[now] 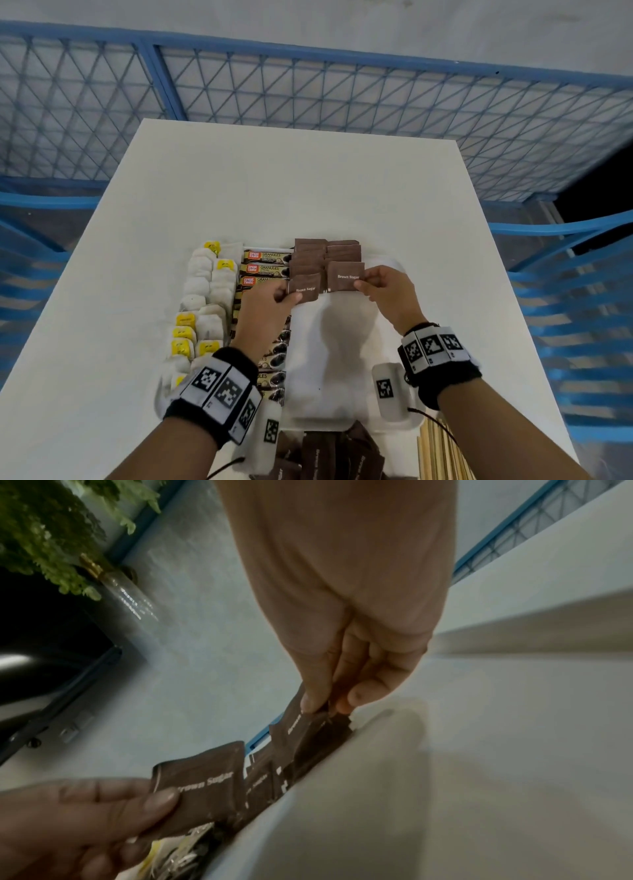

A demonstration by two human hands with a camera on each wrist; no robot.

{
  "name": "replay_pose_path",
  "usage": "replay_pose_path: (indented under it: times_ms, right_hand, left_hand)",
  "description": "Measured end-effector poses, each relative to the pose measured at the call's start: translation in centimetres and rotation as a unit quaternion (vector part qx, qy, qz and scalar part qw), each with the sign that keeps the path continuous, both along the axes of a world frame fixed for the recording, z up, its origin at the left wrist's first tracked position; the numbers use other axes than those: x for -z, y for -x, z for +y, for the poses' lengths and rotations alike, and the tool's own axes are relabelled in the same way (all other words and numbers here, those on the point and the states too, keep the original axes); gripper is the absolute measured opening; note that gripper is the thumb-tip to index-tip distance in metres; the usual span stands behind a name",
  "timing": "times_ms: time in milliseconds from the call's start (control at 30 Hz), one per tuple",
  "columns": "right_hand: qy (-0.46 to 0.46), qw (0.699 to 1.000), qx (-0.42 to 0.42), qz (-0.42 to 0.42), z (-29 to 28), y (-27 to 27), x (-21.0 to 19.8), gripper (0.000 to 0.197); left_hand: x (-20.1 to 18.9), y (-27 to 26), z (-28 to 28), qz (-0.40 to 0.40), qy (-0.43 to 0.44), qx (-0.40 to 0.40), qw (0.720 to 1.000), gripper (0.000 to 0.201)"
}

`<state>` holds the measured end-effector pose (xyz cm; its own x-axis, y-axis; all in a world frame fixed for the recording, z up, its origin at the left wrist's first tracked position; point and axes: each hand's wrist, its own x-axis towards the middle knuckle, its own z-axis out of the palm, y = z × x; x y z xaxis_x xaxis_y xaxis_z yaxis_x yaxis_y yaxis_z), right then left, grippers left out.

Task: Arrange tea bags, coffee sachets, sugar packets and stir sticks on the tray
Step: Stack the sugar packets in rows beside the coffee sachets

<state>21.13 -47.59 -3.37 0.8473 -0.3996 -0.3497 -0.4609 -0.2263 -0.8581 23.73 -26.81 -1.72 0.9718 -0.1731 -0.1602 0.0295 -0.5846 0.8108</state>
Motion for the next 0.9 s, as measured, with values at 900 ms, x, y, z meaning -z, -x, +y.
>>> replay_pose_path:
  times_ms: [900]
  right_hand:
    - [0.135,0.991,-0.003,-0.003,1.1,0.1,0.5,0.025]
  left_hand:
    - [1.3,-1.0,-1.0,-0.046,-0.068,0.008,0.997,0.030]
